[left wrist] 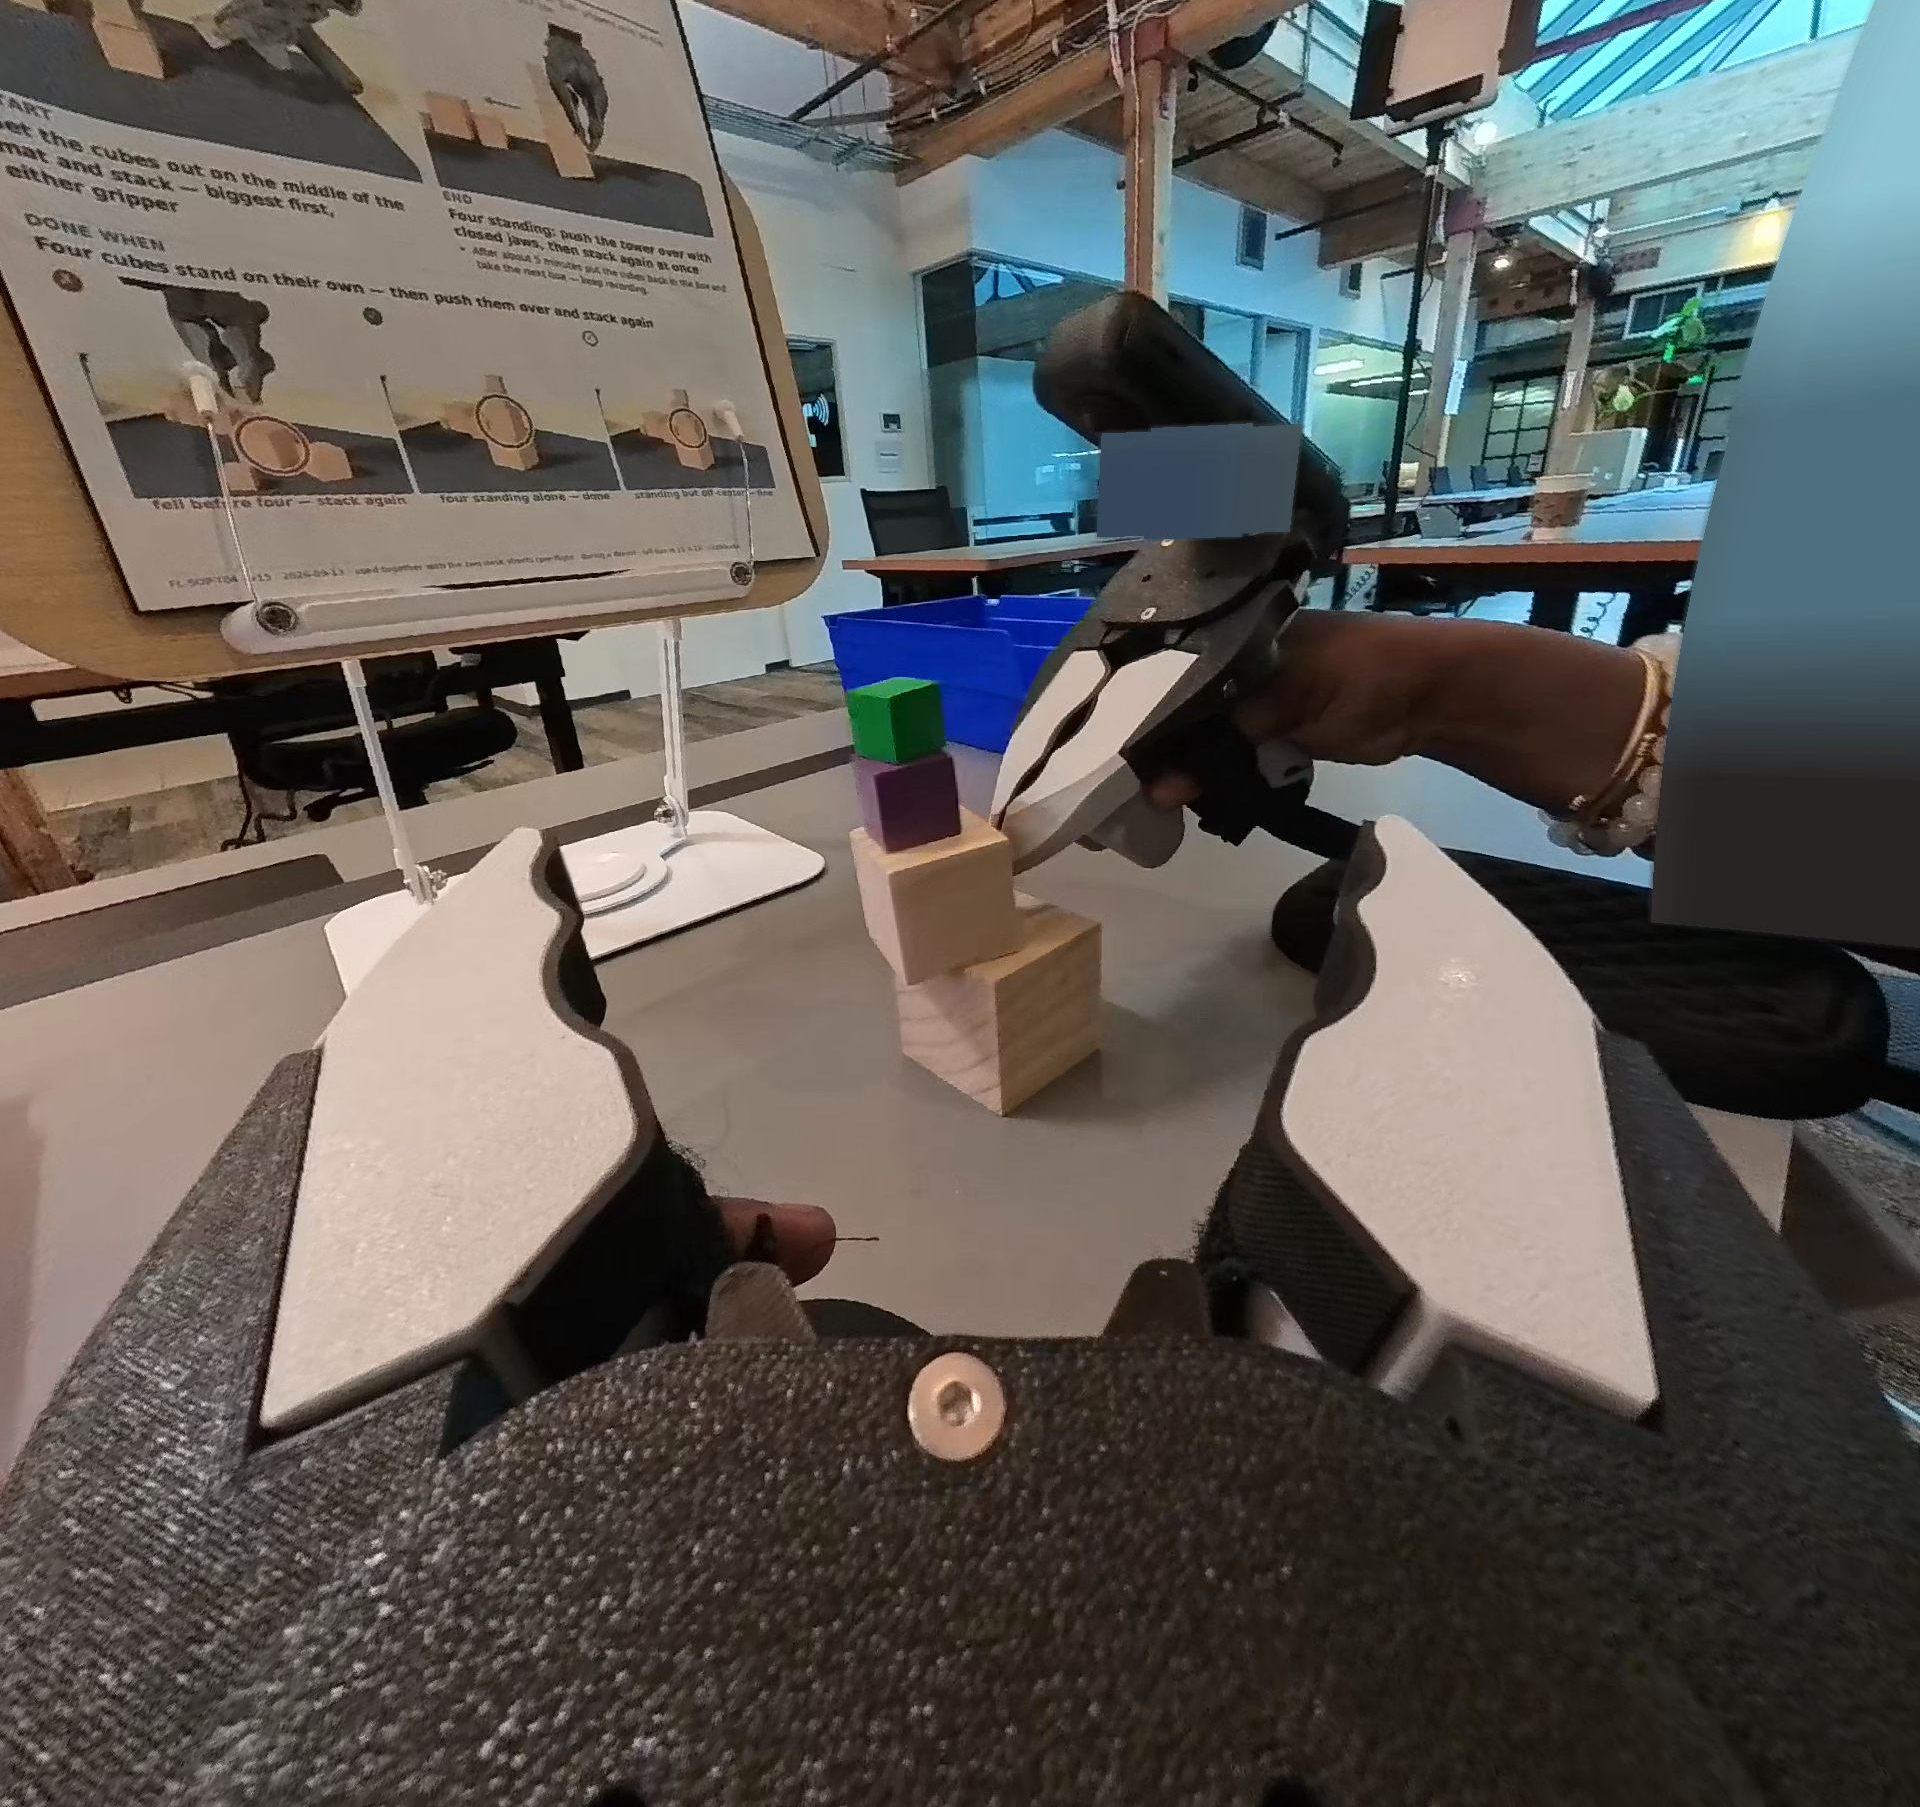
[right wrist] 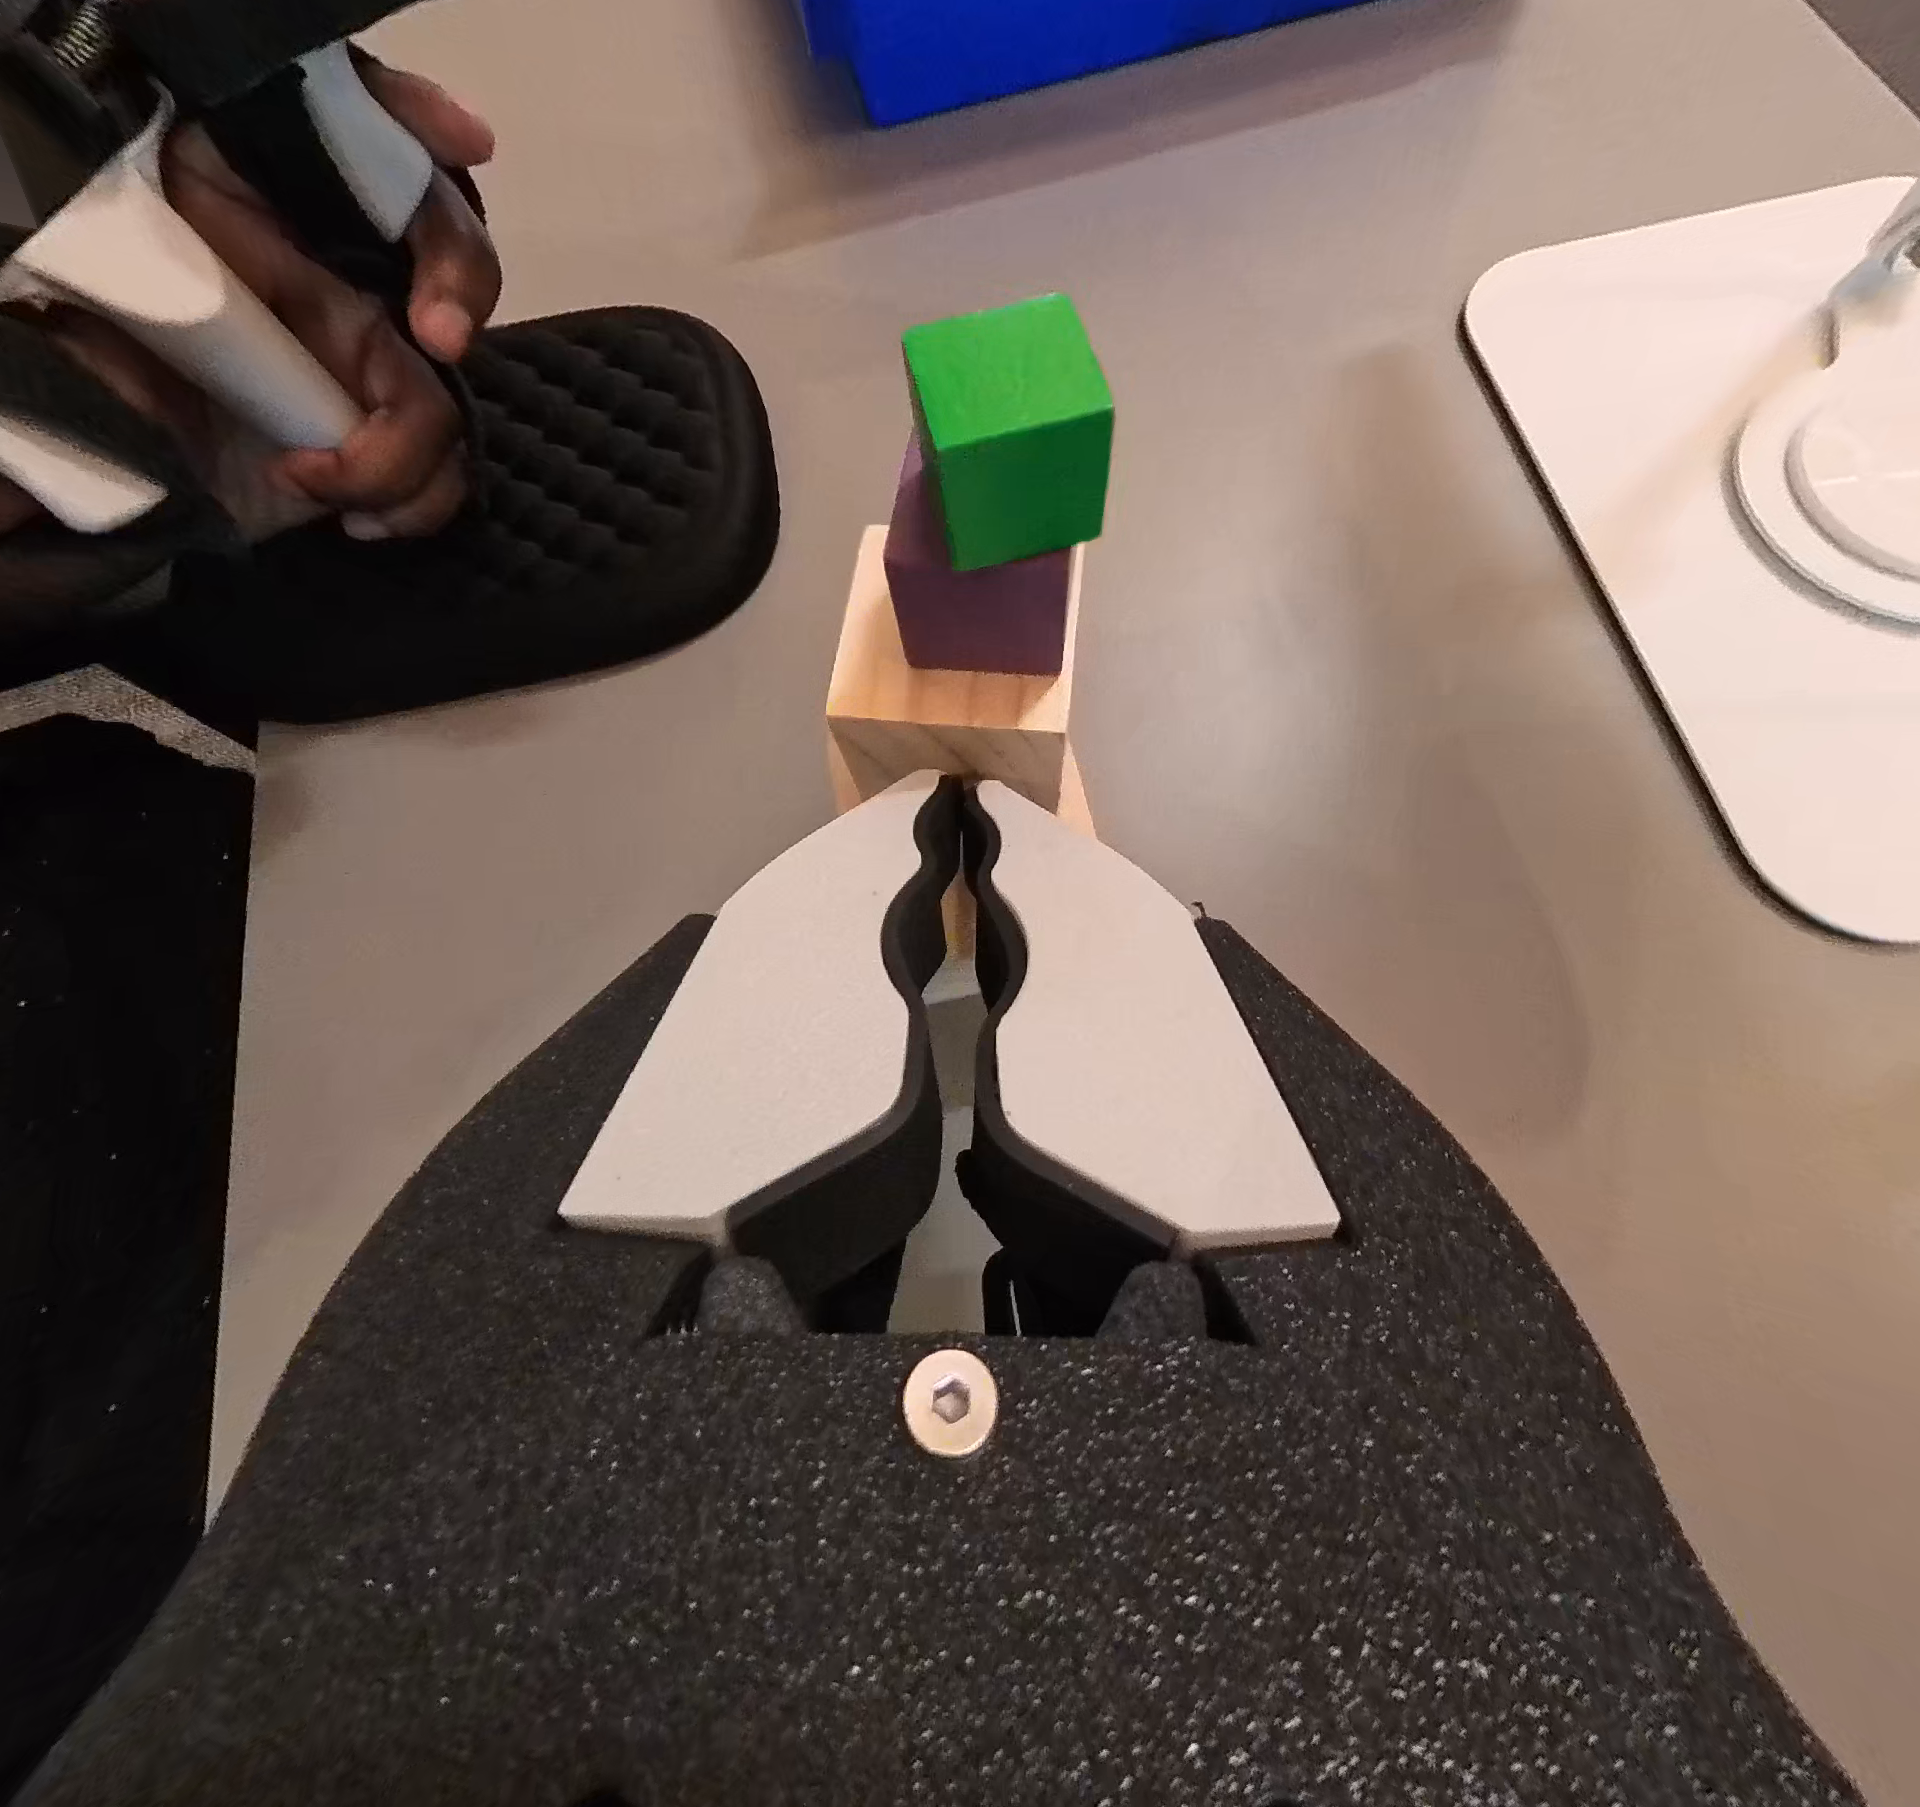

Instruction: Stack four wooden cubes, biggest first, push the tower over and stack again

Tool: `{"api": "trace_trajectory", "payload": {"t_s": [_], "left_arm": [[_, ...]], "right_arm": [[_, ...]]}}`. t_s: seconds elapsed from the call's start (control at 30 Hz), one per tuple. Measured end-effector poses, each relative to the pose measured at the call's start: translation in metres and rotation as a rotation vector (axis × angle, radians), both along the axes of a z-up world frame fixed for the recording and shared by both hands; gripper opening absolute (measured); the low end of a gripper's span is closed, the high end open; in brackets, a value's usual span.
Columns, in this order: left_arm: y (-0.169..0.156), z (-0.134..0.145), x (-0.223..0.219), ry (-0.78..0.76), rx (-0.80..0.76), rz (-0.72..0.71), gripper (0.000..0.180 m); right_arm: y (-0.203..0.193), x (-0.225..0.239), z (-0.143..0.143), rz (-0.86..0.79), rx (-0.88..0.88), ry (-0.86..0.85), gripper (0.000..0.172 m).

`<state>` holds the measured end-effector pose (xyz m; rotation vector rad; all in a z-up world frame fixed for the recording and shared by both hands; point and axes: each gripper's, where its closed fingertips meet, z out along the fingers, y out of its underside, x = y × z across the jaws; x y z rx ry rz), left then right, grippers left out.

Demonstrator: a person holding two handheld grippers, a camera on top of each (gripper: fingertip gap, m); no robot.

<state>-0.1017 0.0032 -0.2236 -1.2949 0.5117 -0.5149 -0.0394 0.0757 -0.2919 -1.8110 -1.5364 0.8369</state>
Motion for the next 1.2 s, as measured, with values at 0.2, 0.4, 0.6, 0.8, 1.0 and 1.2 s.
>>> {"api": "trace_trajectory", "payload": {"t_s": [0.2, 0.4, 0.6, 0.8, 1.0, 1.2], "left_arm": [[0.000, 0.000, 0.000, -0.001, -0.003, -0.005, 0.134], [-0.001, 0.000, 0.000, -0.002, 0.000, -0.006, 0.134], [0.000, 0.000, 0.000, -0.003, -0.002, -0.007, 0.133], [0.000, 0.001, -0.001, -0.011, -0.001, -0.007, 0.133], [-0.001, 0.000, -0.001, -0.009, -0.001, -0.009, 0.133], [0.000, 0.000, -0.001, -0.013, -0.004, -0.008, 0.133]], "right_arm": [[0.002, -0.010, 0.000, 0.007, 0.003, -0.003, 0.000], [0.001, -0.018, 0.001, 0.019, 0.005, 0.002, 0.000], [-0.003, -0.036, 0.035, 0.060, 0.087, 0.117, 0.044], [-0.007, -0.049, 0.052, 0.099, 0.205, 0.065, 0.091], [-0.013, -0.034, 0.020, 0.253, 0.234, -0.221, 0.121], [-0.013, -0.020, 0.000, 0.431, 0.244, -0.494, 0.114]]}}
